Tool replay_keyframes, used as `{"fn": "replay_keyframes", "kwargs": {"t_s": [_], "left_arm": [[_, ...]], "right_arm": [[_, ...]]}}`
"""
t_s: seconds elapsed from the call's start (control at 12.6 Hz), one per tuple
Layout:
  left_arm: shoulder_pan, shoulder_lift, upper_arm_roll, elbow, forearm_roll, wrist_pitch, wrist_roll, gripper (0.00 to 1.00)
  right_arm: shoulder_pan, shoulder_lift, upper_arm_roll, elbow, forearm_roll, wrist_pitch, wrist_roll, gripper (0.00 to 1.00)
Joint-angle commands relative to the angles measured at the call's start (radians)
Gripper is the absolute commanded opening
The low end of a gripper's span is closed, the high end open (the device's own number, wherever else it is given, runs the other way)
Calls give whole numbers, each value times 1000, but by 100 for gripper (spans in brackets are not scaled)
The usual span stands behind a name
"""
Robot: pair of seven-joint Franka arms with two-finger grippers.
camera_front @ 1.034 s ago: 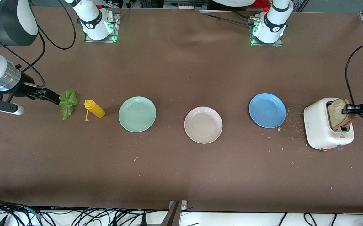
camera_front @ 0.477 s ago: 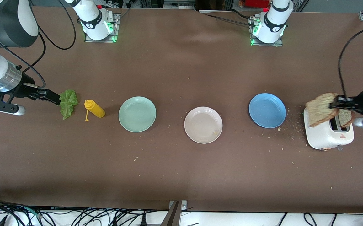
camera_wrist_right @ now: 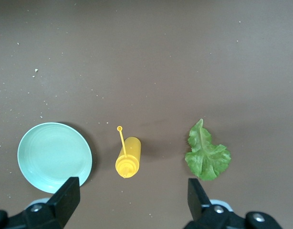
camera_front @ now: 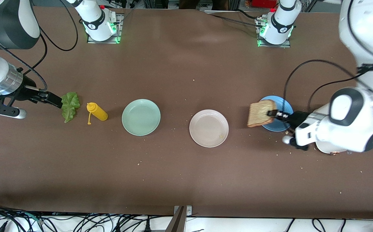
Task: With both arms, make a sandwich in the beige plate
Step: 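Lift the bread slice out and carry it onto the beige plate, then release the bread with the left gripper while the right gripper grasps the bottle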
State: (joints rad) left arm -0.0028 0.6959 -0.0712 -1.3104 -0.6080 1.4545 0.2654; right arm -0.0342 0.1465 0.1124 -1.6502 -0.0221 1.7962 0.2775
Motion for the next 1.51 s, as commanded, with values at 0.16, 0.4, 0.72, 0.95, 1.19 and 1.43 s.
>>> {"fn": "replay_keyframes", "kwargs": {"t_s": [0.16,0.4,0.72,0.95,1.19,1.43], "left_arm": [[-41,167,4,42,-399,27,8,0],[-129,206,5,42,-484,160,60,0],[-154,247,5,39,-487,205,159,0],[-152,249,5,31,-486,205,161,13],[-160,258,5,26,-540,248,163,44],[-204,258,8,23,-570,317,152,100]], "right_arm": [[-4,-10,3,-13,-5,9,-24,100],[-7,-10,-3,-13,-2,8,-118,100],[-12,-10,-46,-20,30,9,-362,100],[-12,-10,-115,-49,143,9,-610,100],[-12,-10,-158,-91,250,11,-821,100],[-12,-4,-174,-158,332,49,-986,100]]}}
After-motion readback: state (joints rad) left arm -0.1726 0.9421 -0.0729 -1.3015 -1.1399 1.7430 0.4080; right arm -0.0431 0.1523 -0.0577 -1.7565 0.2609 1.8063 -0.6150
